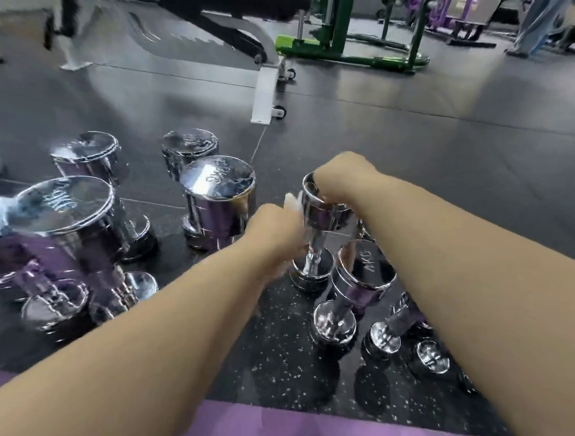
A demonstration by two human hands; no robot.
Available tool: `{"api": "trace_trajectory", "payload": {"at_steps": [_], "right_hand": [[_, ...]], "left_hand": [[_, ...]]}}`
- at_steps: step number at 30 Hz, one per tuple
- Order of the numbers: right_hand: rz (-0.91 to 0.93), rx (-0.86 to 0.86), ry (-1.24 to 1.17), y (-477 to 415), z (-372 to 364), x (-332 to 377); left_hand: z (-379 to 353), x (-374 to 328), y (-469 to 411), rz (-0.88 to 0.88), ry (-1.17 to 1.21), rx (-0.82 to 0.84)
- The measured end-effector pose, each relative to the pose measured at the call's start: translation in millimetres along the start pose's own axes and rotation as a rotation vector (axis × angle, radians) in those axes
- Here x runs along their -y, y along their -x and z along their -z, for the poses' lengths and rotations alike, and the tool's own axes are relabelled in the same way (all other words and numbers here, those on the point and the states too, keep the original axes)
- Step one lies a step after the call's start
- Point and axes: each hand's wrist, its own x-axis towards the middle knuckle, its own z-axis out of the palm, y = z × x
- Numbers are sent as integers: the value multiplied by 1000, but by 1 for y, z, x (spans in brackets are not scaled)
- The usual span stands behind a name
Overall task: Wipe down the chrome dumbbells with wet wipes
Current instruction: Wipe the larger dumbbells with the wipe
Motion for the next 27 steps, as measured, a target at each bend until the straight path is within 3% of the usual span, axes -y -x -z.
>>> {"api": "trace_trajectory", "payload": {"at_steps": [1,4,7,10,13,18,20,24,27], "right_hand": [[-26,-59,-183,8,0,9],[-39,-202,-588,11,-3,43],[-93,46,-793,12,-25,78],[-221,279,-977,12,-58,85],[-324,412,-1255,12,-76,76],[-236,381,-1433,27,-83,70],[-226,370,-1465,44,-85,64],[-162,316,-1626,84,-100,50],[-177,227,-1828,126,-124,35]], "left_hand": [[14,-1,9,-116,-28,-19],[64,-8,25,-361,-59,-314],[102,-7,17,-340,-69,-488],[107,6,1,-39,-16,-388],[107,3,-10,55,109,-300],[106,-1,-2,202,300,-61],[102,7,7,196,368,-9],[89,21,44,69,349,-69],[78,45,90,-46,127,-99]]}}
